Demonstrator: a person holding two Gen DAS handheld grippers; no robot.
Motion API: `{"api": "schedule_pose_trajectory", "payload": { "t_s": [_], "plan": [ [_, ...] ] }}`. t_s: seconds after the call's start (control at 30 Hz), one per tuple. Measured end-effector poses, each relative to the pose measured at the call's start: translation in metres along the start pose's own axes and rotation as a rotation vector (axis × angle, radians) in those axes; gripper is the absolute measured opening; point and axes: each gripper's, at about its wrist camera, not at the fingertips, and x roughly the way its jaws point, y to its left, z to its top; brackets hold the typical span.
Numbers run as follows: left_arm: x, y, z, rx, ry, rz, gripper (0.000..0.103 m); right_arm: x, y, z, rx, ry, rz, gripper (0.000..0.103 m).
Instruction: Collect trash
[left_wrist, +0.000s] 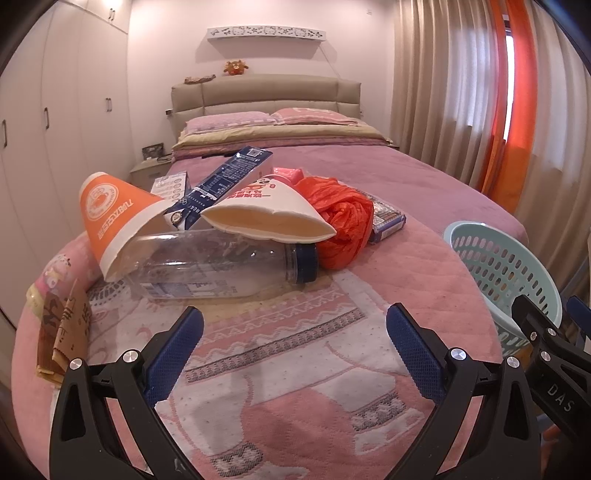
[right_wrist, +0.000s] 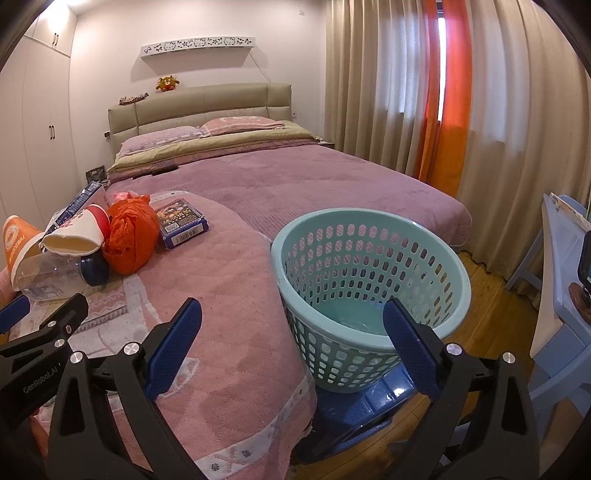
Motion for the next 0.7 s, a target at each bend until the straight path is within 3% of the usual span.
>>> {"api": "schedule_pose_trajectory", "payload": {
  "t_s": [0.7],
  "plan": [
    [0.0000,0.0001,0.0002,-0.001,0.000,-0.002,0.096,0.0016,0.0011,-0.0012,-0.001,0.007,-0.001,0.094]
  ]
}}
